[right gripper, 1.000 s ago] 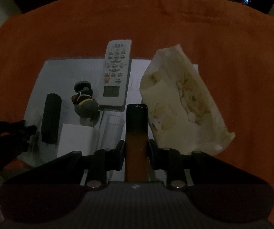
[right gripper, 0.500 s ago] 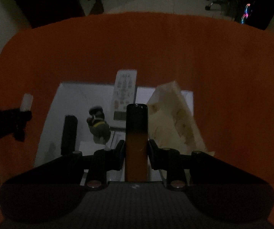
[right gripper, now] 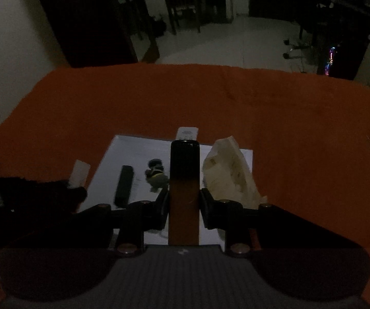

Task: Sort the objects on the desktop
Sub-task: 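Lift and carry both held objects over the open white box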

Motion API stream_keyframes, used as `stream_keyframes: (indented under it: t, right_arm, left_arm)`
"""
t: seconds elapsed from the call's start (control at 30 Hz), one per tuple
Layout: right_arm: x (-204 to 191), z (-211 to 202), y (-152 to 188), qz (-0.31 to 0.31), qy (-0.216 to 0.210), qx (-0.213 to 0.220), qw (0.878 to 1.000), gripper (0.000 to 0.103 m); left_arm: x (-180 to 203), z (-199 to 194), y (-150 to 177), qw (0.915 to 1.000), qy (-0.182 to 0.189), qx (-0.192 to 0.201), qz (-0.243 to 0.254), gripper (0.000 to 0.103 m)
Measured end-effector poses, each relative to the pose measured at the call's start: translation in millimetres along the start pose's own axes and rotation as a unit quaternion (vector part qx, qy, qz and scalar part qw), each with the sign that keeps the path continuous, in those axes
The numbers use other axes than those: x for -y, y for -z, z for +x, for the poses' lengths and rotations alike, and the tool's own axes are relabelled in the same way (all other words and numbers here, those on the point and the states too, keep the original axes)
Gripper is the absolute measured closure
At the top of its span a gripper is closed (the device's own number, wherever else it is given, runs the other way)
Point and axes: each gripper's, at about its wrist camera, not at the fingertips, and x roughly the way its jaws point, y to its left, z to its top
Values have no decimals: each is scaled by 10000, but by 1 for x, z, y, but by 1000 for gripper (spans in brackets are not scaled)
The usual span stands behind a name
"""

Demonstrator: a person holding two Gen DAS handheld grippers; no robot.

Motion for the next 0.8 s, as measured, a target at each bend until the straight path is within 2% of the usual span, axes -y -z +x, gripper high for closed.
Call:
stream_keyframes:
  t: [0.17,0.33,0.4,0.47,0.53,0.8]
  right_arm:
    - [0,-30,20,108,-259,184,9994,75]
    - [-7,-51,43,58,-444,119,9989,75]
    - [-9,-54,53,61,-532,70,9985,75]
    - [-10,-51,64,37,-600,-60,9982,75]
    - [-12,-46,74,0,-589,-166,9981,75]
    - [-5,-6,111,-66,-309,-683,9972,75]
  left_arm:
    - [7,-27,32,9998,163,-38,123,87]
    - [15,-46,62,9988,454,-149,126,87]
    - [18,-50,71,9986,512,-47,104,87]
    - [23,-52,81,9985,521,85,161,87]
    - [26,-47,88,9986,485,23,207,87]
    - [24,-12,120,9975,267,-628,202,87]
